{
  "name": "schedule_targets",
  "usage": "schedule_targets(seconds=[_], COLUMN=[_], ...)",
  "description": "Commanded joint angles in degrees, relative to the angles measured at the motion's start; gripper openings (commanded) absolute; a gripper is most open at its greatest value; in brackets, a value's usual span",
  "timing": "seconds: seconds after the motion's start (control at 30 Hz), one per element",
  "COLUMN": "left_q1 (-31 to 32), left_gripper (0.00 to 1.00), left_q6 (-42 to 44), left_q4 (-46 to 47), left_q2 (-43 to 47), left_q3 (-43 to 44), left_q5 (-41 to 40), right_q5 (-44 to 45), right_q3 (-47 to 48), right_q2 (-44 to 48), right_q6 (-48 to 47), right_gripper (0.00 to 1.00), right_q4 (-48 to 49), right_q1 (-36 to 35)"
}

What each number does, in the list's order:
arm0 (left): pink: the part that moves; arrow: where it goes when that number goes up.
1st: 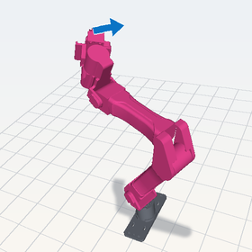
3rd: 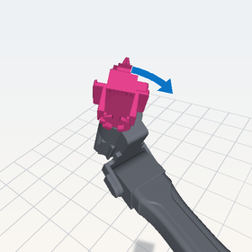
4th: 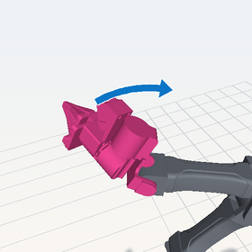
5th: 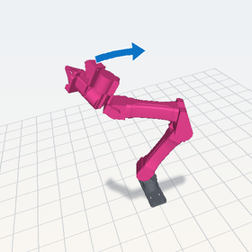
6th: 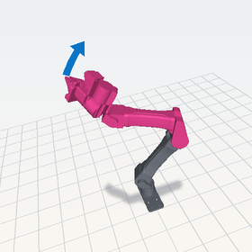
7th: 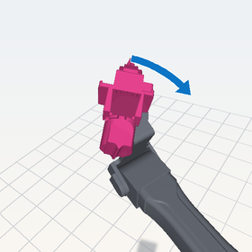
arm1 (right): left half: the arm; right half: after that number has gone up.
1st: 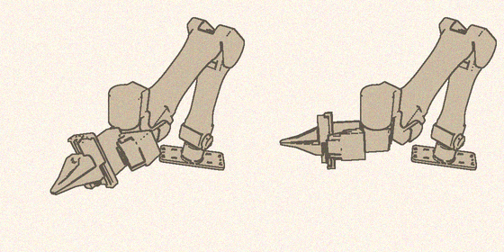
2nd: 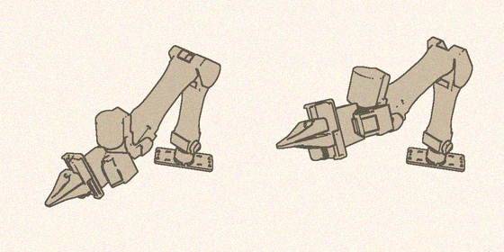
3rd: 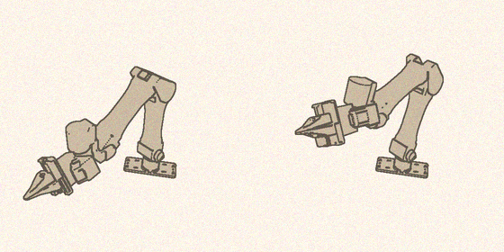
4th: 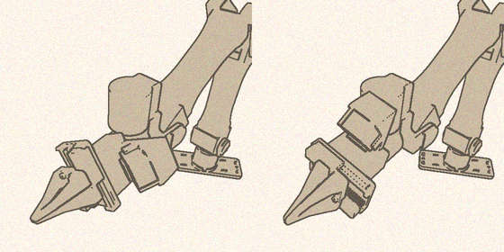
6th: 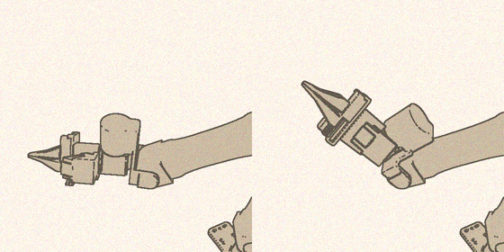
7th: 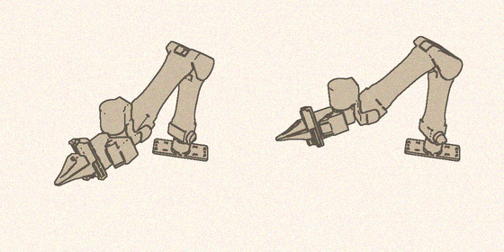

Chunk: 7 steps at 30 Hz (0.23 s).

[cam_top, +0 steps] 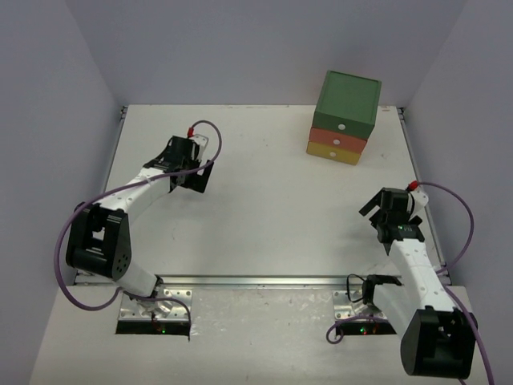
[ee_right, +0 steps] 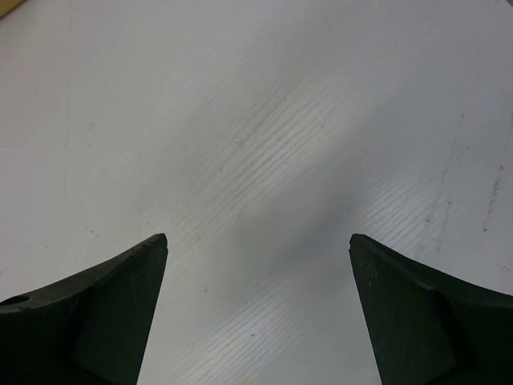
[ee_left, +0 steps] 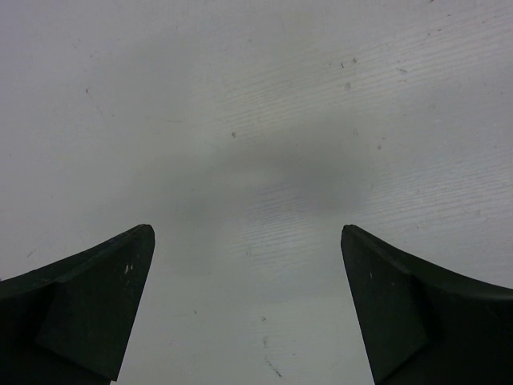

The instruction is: Organize the makeup

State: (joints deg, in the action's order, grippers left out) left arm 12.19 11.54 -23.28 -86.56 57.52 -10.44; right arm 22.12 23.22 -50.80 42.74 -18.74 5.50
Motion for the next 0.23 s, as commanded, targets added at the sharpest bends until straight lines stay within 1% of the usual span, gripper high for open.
schedule_targets(seconds=[0.0,0.2], left_q1=[-0.80,-0.90], left_gripper=[1.00,1.00], left_q6=[-1.13,-1.20], left_q4=[2.50,2.54], left_q2=[-0.18,-0.21], left_q3=[1.55,1.40], left_q5=[0.16,0.45], right_q5=[1.57,3.56], right_q3=[0.30,0.27], right_q2=[2.67,3.57], right_q6=[2.61,3.34], right_gripper=[0.95,0.93], right_q4=[1.37,1.05], right_q1=[0.04,0.04])
